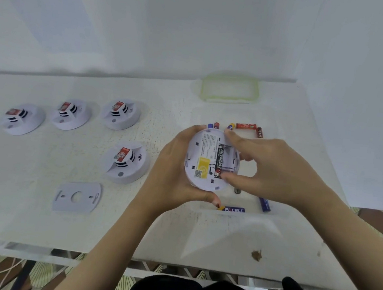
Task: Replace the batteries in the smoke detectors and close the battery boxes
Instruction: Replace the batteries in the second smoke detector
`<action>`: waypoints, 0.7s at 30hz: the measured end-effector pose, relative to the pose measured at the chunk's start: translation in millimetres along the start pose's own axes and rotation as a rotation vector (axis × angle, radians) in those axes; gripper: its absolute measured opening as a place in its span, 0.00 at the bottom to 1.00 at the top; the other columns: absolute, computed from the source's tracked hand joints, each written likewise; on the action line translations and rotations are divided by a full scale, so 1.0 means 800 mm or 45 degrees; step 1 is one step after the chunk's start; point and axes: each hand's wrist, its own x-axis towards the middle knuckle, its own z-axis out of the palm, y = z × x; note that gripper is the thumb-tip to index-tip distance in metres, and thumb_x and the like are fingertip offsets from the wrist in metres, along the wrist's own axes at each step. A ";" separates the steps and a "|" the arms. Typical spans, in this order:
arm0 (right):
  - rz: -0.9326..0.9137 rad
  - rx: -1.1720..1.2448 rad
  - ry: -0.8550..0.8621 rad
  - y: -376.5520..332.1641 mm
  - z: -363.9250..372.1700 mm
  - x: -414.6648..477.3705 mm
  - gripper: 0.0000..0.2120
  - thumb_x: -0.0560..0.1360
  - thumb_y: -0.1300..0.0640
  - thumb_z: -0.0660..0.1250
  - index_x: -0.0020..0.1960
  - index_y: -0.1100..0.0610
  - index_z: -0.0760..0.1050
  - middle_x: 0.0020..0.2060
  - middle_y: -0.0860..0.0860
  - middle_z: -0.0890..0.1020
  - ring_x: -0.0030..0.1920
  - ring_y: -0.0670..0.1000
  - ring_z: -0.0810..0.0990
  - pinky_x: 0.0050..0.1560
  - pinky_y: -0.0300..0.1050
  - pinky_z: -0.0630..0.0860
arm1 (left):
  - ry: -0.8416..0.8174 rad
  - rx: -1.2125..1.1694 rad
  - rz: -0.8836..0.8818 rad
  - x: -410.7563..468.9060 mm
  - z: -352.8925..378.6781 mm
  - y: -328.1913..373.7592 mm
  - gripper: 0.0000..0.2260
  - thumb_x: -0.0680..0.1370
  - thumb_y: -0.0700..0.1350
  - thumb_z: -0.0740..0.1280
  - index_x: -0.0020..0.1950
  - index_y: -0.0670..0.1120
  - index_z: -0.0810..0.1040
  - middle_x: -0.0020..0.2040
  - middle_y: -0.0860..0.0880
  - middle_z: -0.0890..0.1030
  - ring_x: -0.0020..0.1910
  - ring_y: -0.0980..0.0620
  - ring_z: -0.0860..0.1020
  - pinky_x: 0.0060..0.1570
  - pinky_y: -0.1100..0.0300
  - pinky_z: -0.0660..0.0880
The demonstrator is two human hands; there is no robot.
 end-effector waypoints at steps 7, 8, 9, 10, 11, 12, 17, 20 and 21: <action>-0.097 -0.090 0.098 0.003 0.010 -0.004 0.34 0.67 0.42 0.60 0.65 0.63 0.72 0.38 0.52 0.83 0.35 0.54 0.82 0.31 0.46 0.76 | 0.002 -0.033 0.005 0.001 0.003 0.004 0.48 0.56 0.71 0.73 0.70 0.55 0.61 0.65 0.63 0.69 0.65 0.65 0.70 0.64 0.71 0.65; -0.109 -0.087 0.111 0.003 0.011 -0.004 0.34 0.67 0.43 0.60 0.65 0.64 0.72 0.36 0.52 0.82 0.34 0.55 0.81 0.30 0.46 0.76 | 0.010 -0.063 -0.001 0.001 0.003 0.005 0.48 0.56 0.71 0.73 0.70 0.56 0.61 0.65 0.63 0.69 0.65 0.65 0.70 0.64 0.71 0.65; -0.121 -0.083 0.123 0.003 0.012 -0.004 0.34 0.67 0.43 0.60 0.65 0.65 0.72 0.34 0.53 0.82 0.33 0.55 0.80 0.29 0.47 0.76 | 0.017 -0.084 -0.003 0.001 0.004 0.005 0.47 0.56 0.70 0.74 0.70 0.57 0.60 0.65 0.63 0.70 0.65 0.64 0.71 0.63 0.71 0.65; -0.134 -0.079 0.135 0.002 0.013 -0.003 0.34 0.66 0.44 0.60 0.64 0.66 0.72 0.33 0.53 0.81 0.31 0.56 0.80 0.28 0.47 0.75 | 0.024 -0.088 0.001 0.001 0.005 0.005 0.47 0.56 0.68 0.75 0.70 0.57 0.60 0.65 0.63 0.70 0.65 0.64 0.71 0.63 0.71 0.65; -0.149 -0.074 0.145 0.002 0.014 -0.004 0.34 0.66 0.45 0.60 0.64 0.67 0.72 0.32 0.52 0.80 0.30 0.55 0.79 0.27 0.46 0.75 | 0.029 -0.077 0.007 0.001 0.006 0.006 0.47 0.55 0.66 0.76 0.70 0.56 0.61 0.65 0.63 0.70 0.65 0.64 0.71 0.63 0.71 0.65; -0.163 -0.070 0.155 0.002 0.014 -0.004 0.34 0.66 0.45 0.60 0.64 0.67 0.72 0.32 0.52 0.80 0.29 0.55 0.79 0.26 0.46 0.75 | 0.033 -0.060 0.014 0.001 0.007 0.006 0.48 0.55 0.63 0.76 0.70 0.55 0.61 0.65 0.62 0.70 0.65 0.65 0.70 0.63 0.71 0.65; -0.180 -0.065 0.149 0.004 0.016 -0.009 0.33 0.66 0.48 0.58 0.66 0.65 0.72 0.41 0.52 0.84 0.32 0.54 0.80 0.29 0.43 0.77 | 0.052 -0.038 0.052 -0.002 0.004 0.002 0.47 0.55 0.59 0.77 0.70 0.51 0.62 0.64 0.69 0.69 0.64 0.64 0.71 0.63 0.69 0.66; -0.166 -0.008 0.094 0.006 0.022 -0.013 0.31 0.68 0.49 0.56 0.68 0.62 0.70 0.59 0.54 0.80 0.39 0.53 0.83 0.38 0.44 0.80 | 0.068 -0.013 0.035 -0.005 0.000 -0.001 0.47 0.55 0.62 0.77 0.70 0.56 0.61 0.63 0.72 0.68 0.64 0.64 0.71 0.63 0.69 0.67; -0.131 0.057 0.063 0.006 0.024 -0.015 0.31 0.69 0.48 0.56 0.69 0.60 0.69 0.64 0.55 0.77 0.40 0.55 0.84 0.41 0.48 0.80 | 0.079 -0.018 0.023 -0.006 0.000 0.000 0.46 0.55 0.63 0.77 0.69 0.58 0.62 0.63 0.72 0.68 0.64 0.64 0.70 0.64 0.68 0.67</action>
